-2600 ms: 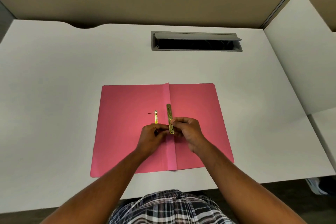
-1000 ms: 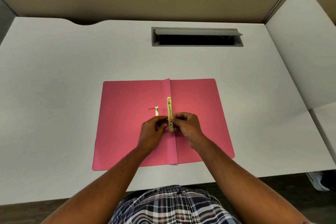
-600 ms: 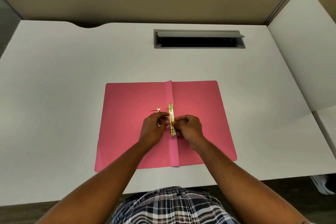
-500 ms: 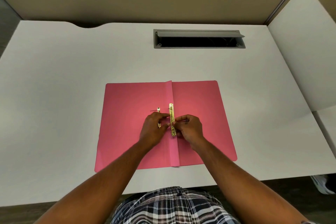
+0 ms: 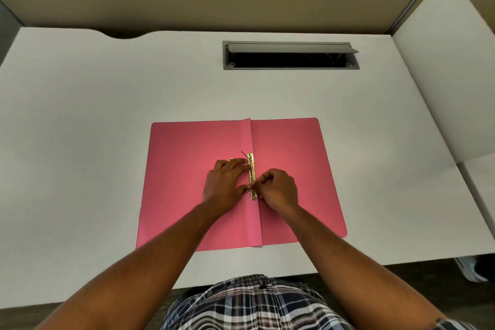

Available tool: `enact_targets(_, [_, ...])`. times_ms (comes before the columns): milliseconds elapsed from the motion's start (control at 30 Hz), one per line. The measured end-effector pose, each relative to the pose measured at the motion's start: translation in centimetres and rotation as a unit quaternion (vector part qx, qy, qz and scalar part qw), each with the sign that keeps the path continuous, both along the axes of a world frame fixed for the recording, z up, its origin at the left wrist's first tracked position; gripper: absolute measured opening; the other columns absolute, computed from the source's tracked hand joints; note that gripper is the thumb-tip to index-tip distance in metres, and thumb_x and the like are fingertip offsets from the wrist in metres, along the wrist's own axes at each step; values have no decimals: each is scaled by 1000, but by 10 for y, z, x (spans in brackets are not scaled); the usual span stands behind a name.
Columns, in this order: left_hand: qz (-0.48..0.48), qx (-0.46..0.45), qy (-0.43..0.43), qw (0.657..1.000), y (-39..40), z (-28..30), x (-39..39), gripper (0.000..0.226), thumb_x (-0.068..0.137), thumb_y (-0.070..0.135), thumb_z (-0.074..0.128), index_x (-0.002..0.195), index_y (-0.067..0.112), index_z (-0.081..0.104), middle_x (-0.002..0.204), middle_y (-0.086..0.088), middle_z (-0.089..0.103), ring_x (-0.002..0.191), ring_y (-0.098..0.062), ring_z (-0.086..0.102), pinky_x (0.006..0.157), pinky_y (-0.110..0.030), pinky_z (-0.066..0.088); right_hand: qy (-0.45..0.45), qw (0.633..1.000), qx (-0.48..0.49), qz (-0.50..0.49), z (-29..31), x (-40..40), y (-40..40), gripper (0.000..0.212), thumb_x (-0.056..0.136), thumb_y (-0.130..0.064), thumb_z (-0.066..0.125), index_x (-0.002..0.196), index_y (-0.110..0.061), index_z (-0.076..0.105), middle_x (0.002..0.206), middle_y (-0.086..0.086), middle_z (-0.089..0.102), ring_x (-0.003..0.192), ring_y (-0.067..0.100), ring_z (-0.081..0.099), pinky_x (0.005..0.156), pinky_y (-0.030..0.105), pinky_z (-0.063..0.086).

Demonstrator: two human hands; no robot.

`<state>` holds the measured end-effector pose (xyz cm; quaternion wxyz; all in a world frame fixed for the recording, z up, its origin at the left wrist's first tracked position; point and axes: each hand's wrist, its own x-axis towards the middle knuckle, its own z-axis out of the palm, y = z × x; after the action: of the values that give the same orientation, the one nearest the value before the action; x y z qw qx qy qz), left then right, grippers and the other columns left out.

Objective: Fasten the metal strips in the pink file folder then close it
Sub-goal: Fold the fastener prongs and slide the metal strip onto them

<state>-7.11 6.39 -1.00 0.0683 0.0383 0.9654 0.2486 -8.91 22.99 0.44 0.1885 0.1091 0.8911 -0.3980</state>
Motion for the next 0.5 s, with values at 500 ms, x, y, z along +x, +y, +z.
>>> enact_targets(500, [-77,-95,1,992,-4,0,10,68,90,58,52,150,32,35,159,13,31,133,-26,35,99,-46,40,143,976,72,151,-6,12,4,32,102,-27,57,132,-30,68,95,-2,71,81,13,60,70,31,52])
